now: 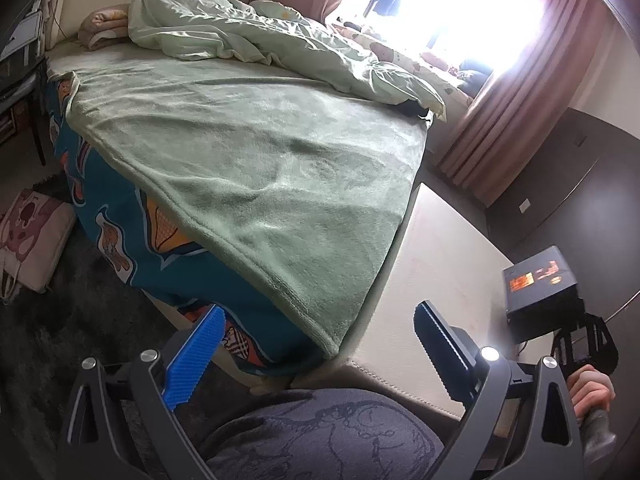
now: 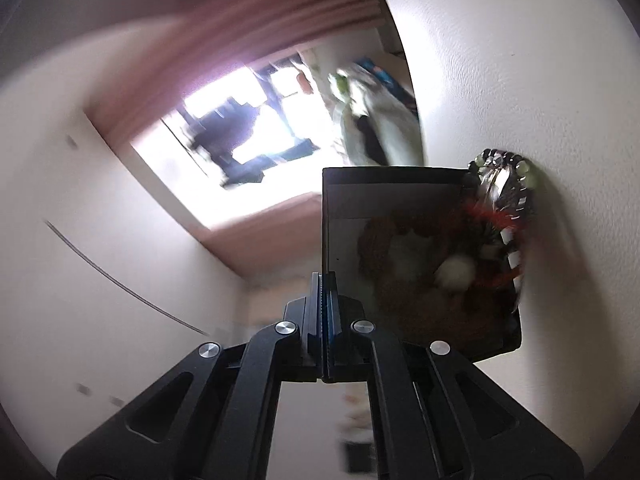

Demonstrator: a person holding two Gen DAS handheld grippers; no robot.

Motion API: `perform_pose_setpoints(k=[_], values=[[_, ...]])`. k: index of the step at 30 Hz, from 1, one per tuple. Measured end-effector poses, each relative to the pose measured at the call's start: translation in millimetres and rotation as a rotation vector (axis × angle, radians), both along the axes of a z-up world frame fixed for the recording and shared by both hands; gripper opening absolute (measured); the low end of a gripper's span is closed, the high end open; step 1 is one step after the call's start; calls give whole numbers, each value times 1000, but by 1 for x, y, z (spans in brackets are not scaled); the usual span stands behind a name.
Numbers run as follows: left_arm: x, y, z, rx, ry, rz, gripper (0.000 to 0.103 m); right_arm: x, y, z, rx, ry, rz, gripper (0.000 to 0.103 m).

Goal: Organize jewelry

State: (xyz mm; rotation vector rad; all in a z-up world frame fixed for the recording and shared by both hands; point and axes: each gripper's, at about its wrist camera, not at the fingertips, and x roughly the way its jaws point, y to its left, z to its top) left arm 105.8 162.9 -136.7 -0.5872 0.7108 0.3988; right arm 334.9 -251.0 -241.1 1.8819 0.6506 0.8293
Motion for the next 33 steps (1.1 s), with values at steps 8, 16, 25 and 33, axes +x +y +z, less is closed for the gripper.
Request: perform_pose_setpoints(k=[8, 16, 25, 33], values=[[-2, 4, -1, -9, -1, 11, 92, 9, -4, 2, 150, -45, -35, 3], [-2, 5, -3, -32, -17, 1, 92, 38, 73, 99, -581, -154, 179, 4], [-2, 11, -5, -47, -21, -1, 92, 22, 219, 160, -1264, -348, 374, 97], [-7, 6, 4, 6, -41, 2, 92, -64, 121, 209, -1450, -367, 122, 97]])
